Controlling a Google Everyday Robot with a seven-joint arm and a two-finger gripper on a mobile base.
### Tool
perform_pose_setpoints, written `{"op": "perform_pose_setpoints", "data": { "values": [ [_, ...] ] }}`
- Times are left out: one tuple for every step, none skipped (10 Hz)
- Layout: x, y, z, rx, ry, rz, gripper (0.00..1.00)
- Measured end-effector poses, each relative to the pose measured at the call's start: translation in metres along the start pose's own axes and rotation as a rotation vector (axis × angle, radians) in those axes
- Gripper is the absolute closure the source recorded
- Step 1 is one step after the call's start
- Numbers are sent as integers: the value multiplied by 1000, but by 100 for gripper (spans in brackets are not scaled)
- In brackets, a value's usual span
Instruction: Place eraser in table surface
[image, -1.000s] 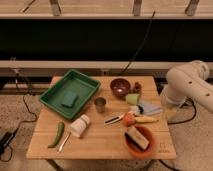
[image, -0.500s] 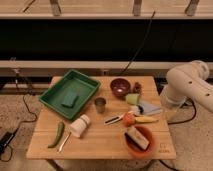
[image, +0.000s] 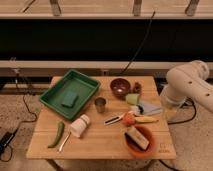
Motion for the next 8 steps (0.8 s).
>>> {"op": "perform_pose_setpoints", "data": {
  "values": [
    [0,0,0,0,0,0,35],
    [0,0,0,0,0,0,35],
    [0,0,0,0,0,0,35],
    [0,0,0,0,0,0,35],
    [0,0,0,0,0,0,35],
    [0,0,0,0,0,0,35],
    [0,0,0,0,1,0,35],
    [1,-1,1,2,6,6,35]
  ]
}}
